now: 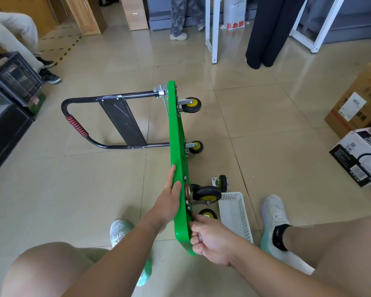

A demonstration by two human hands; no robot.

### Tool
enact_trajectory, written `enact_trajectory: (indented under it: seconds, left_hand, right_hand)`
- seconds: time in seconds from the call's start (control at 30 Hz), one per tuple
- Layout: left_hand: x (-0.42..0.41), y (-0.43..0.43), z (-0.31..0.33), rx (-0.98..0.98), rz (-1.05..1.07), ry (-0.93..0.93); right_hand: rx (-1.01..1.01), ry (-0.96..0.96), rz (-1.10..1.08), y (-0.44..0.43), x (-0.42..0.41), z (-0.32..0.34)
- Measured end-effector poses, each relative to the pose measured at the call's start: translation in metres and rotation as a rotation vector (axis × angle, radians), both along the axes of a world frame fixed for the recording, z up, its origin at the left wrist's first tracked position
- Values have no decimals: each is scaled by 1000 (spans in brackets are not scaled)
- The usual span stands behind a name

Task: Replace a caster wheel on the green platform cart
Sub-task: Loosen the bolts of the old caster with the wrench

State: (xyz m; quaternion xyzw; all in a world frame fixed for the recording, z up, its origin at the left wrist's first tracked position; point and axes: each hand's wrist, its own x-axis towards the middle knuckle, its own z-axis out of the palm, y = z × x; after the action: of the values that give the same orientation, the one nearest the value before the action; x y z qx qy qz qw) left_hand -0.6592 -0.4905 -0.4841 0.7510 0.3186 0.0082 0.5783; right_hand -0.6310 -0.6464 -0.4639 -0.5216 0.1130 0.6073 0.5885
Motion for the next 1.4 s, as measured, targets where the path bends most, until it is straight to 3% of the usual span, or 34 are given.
enact_trajectory:
  seconds: [0.17, 0.33, 0.63, 0.77, 1.13, 1.3, 1.4]
  left_hand:
    - [0, 0, 1, -8, 1, -4]
    - [-1, 1, 0, -3, 4, -6]
    - [0, 1, 1, 11, 5, -3]
    - [-2, 1, 3, 14, 5, -4]
    - [-3, 2, 4, 11, 7, 2]
    - [-1, 0, 6, 30, 11, 9]
    - [-1, -1, 7, 38, 10, 10]
  right_hand:
    - [-151, 17, 24, 6, 5, -1]
    - [-100, -73, 45, 5, -2, -8]
    - [-45, -425, 179, -11, -23, -52]
    - [-69, -714, 308, -15, -29, -62]
    - [-20, -887, 348, -28, -28, -88]
    - [-81, -1055, 559, -30, -12, -104]
    - [-69, -1062, 554, -32, -11, -106]
